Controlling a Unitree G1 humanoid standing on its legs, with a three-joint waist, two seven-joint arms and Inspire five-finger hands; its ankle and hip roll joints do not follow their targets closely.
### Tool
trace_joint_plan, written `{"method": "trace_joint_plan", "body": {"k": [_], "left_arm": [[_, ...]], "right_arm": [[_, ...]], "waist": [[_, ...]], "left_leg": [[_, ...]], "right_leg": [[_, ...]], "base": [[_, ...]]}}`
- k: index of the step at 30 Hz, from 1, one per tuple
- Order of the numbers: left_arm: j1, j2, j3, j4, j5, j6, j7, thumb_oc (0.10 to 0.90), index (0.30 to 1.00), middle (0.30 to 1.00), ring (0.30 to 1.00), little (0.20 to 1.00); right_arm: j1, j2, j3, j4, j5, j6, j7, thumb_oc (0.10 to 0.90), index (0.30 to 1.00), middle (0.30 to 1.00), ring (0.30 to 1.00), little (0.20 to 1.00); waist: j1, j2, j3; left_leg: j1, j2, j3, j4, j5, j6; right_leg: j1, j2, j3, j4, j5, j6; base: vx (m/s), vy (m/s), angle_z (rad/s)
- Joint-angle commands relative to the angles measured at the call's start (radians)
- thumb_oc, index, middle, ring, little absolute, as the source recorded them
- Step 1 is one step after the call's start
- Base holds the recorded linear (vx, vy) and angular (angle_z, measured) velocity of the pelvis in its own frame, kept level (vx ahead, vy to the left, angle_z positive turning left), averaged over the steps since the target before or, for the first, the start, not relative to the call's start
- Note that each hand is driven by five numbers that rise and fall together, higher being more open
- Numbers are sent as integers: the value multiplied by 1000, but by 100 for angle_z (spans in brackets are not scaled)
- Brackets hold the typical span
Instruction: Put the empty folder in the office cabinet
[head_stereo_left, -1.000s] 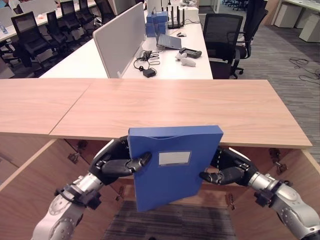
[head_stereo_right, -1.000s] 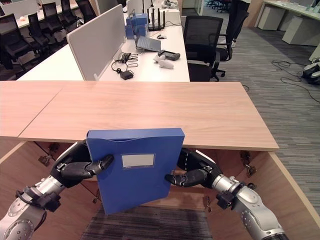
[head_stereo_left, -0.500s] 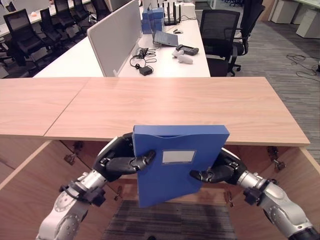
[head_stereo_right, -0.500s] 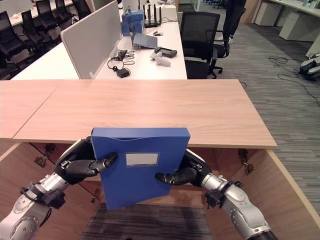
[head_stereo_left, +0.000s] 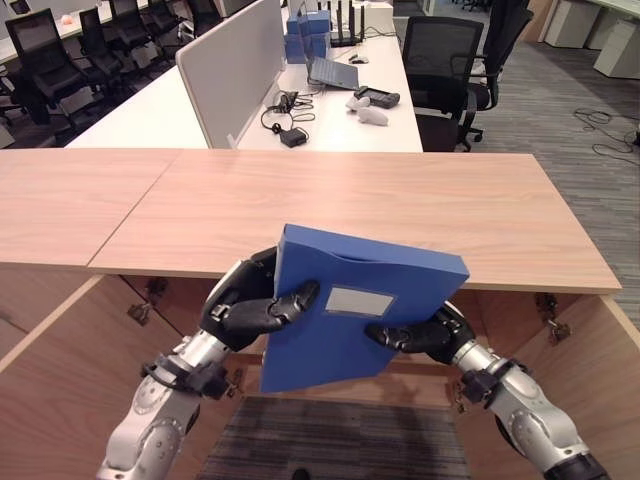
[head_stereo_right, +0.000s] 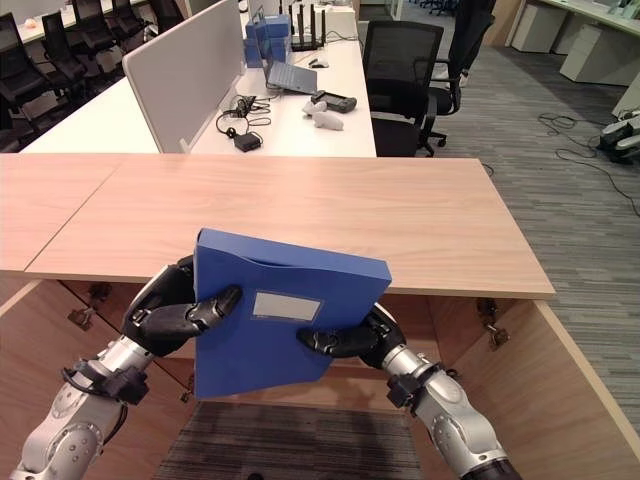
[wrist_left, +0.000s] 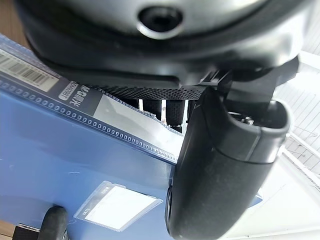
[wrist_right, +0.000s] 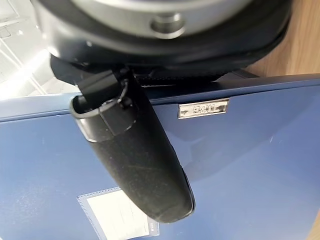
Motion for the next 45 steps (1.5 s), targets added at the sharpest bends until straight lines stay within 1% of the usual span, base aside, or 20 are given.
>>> {"method": "trace_joint_plan", "body": {"k": [1, 2, 3, 10, 17, 25, 26, 27, 28, 32, 33, 34, 35, 36, 38, 39, 41, 42, 43, 45], "left_arm": [[-185, -69, -141, -76, -90, -67, -44, 400, 300, 300, 300, 300], [-186, -77, -144, -74, -92, -68, -40, 400, 300, 300, 300, 300], [-186, -77, -144, -74, -92, -68, -40, 400, 300, 300, 300, 300], [-176, -110, -130, -70, -100, -77, -27, 400, 300, 300, 300, 300], [-169, -124, -120, -67, -95, -84, -22, 400, 300, 300, 300, 300], [-162, -132, -109, -60, -88, -91, -25, 400, 300, 300, 300, 300], [-153, -132, -99, -63, -77, -95, -26, 408, 312, 312, 312, 312], [-153, -132, -99, -63, -77, -94, -26, 464, 396, 396, 396, 396], [-149, -129, -87, -63, -64, -104, -22, 800, 900, 900, 900, 900], [-101, -96, -14, -82, -18, -116, -45, 800, 900, 900, 900, 900], [-90, -90, 5, -84, -15, -119, -54, 800, 900, 900, 900, 900], [-83, -81, 24, -87, -14, -120, -60, 800, 900, 900, 900, 900], [-82, -81, 24, -87, -14, -120, -60, 800, 900, 900, 900, 900], [-56, -59, 79, -105, -11, -127, -79, 800, 900, 900, 900, 900], [-10, -55, 150, -127, -20, -137, -103, 800, 900, 900, 900, 900], [-9, -55, 151, -127, -21, -136, -103, 800, 900, 900, 900, 900], [16, -58, 202, -125, -27, -148, -103, 800, 900, 900, 900, 900], [51, -57, 255, -122, -29, -155, -101, 800, 900, 900, 900, 900], [67, -54, 280, -114, -22, -159, -102, 800, 900, 900, 900, 900], [80, -49, 296, -93, -12, -162, -107, 800, 900, 900, 900, 900]], "right_arm": [[-295, 154, 107, -140, 129, -146, 87, 748, 822, 822, 822, 822], [-299, 160, 112, -142, 131, -146, 86, 505, 458, 458, 458, 458], [-299, 160, 112, -142, 131, -146, 86, 400, 300, 300, 300, 300], [-284, 187, 107, -155, 151, -157, 77, 400, 300, 300, 300, 300], [-279, 183, 111, -149, 146, -148, 80, 400, 300, 300, 300, 300], [-261, 135, 113, -149, 112, -117, 108, 400, 300, 300, 300, 300], [-253, 120, 112, -143, 104, -109, 114, 400, 300, 300, 300, 300], [-253, 120, 112, -143, 104, -109, 114, 400, 300, 300, 300, 300], [-246, 93, 106, -144, 79, -103, 120, 400, 300, 300, 300, 300], [-212, -6, 68, -163, 2, -75, 158, 400, 300, 300, 300, 300], [-203, -24, 53, -169, -9, -71, 166, 400, 300, 300, 300, 300], [-193, -43, 40, -167, -15, -68, 168, 400, 300, 300, 300, 300], [-191, -43, 40, -167, -15, -68, 168, 400, 300, 300, 300, 300], [-163, -68, 3, -164, -13, -65, 174, 400, 300, 300, 300, 300], [-125, -86, -44, -158, 4, -66, 184, 400, 300, 300, 300, 300], [-124, -86, -44, -159, 4, -66, 184, 400, 300, 300, 300, 300], [-98, -96, -82, -150, 6, -73, 182, 400, 300, 300, 300, 300], [-64, -100, -121, -141, 7, -76, 179, 400, 300, 300, 300, 300], [-51, -102, -136, -135, 9, -73, 179, 400, 300, 300, 300, 300], [-37, -102, -151, -130, 8, -71, 180, 400, 300, 300, 300, 300]], "waist": [[-5, -43, -43], [-4, -44, -43], [-4, -44, -43], [-5, -44, -43], [-3, -45, -45], [-2, -50, -44], [1, -53, -43], [1, -52, -43], [3, -55, -43], [11, -60, -44], [13, -60, -43], [14, -60, -43], [13, -61, -44], [17, -60, -44], [21, -61, -45], [21, -61, -45], [24, -61, -45], [28, -61, -44], [29, -61, -44], [31, -60, -45]], "left_leg": [[14, -8, 36, -6, -44, 5], [14, -8, 36, -6, -44, 5], [14, -8, 36, -6, -44, 5], [16, -8, 34, -6, -46, 7], [15, -8, 34, -6, -46, 7], [11, -10, 29, -6, -44, 6], [10, -11, 28, -6, -44, 6], [10, -11, 28, -6, -44, 6], [8, -11, 26, -6, -44, 5], [5, -12, 21, -6, -46, 3], [-4, -9, 21, -6, -34, 3], [-5, -9, 20, -6, -34, 3], [1, -10, 19, -6, -44, 2], [-10, -9, 17, -6, -32, 2], [-11, -11, 15, -6, -32, 1], [-11, -11, 15, -6, -32, 1], [-12, -12, 13, -6, -33, 1], [-14, -13, 10, -6, -33, 1], [-14, -14, 9, -6, -33, 1], [-14, -14, 8, -6, -33, 1]], "right_leg": [[75, -28, 32, 14, -128, 38], [76, -28, 33, 13, -128, 38], [76, -28, 33, 13, -128, 38], [76, -29, 33, 15, -129, 35], [76, -29, 31, 14, -130, 34], [76, -30, 28, 14, -129, 37], [75, -30, 26, 14, -129, 37], [75, -30, 26, 14, -129, 37], [75, -29, 25, 14, -128, 37], [73, -31, 19, 13, -127, 41], [65, -30, 18, 13, -117, 40], [64, -30, 17, 13, -117, 41], [71, -31, 16, 13, -127, 42], [63, -30, 14, 12, -117, 44], [63, -31, 11, 11, -116, 47], [63, -31, 11, 11, -116, 47], [63, -32, 10, 11, -118, 48], [63, -32, 7, 11, -119, 48], [63, -32, 6, 11, -119, 49], [63, -33, 4, 11, -120, 49]], "base": [[0, 0, 0], [0, 0, 0], [0, 0, 0], [0, 0, 0], [0, 0, 0], [0, 0, 0], [0, 0, 0], [0, 0, 0], [0, 0, 0], [0, 0, 0], [0, 0, 0], [6, -2, 3], [4, 3, 5], [1, 8, 5], [0, 0, 0], [0, 0, 0], [9, 3, 3], [9, 7, 7], [8, 6, 7], [3, 3, 2]]}}
